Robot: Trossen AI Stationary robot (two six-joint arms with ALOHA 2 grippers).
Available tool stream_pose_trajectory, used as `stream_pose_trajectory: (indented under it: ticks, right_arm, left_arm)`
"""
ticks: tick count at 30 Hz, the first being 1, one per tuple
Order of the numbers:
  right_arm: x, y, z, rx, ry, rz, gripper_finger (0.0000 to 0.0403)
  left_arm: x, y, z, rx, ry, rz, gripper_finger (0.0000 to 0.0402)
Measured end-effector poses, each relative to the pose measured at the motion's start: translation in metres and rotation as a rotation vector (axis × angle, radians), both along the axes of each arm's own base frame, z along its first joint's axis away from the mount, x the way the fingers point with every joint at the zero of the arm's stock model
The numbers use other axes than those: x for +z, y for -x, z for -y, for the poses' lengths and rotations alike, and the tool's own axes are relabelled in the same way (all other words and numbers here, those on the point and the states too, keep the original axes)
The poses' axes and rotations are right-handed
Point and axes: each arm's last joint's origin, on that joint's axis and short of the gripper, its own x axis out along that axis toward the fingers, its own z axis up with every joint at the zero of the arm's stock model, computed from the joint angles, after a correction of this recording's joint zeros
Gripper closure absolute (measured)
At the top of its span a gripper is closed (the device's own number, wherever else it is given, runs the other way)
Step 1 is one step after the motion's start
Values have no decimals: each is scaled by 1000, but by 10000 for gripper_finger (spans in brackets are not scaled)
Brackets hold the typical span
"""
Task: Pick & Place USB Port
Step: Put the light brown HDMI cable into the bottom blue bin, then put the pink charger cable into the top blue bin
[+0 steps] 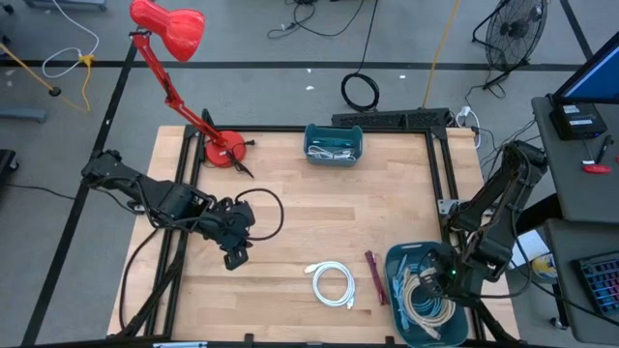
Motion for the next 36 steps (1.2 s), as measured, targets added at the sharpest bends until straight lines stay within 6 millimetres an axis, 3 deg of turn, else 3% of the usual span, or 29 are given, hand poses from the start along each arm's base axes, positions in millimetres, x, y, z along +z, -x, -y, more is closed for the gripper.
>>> stream_pose_trajectory:
  ticks: [13,18,26,31,36]
  right_arm:
    - [7,10,20,-1,67,-25,289]
    - [15,7,33,-38,89,93,303]
    - [37,-21,55,-147,187,604,312]
    - [62,-45,67,-207,318,964,312]
    - [87,-67,80,-191,447,1206,312]
  left_arm:
    - [0,0,-1,3,-2,1,250]
    - [0,-1,-1,5,-6,4,250]
    - [4,-6,1,1,-3,76,250]
    - [9,-13,4,-2,9,175,250]
    - [16,-22,2,34,10,290,250]
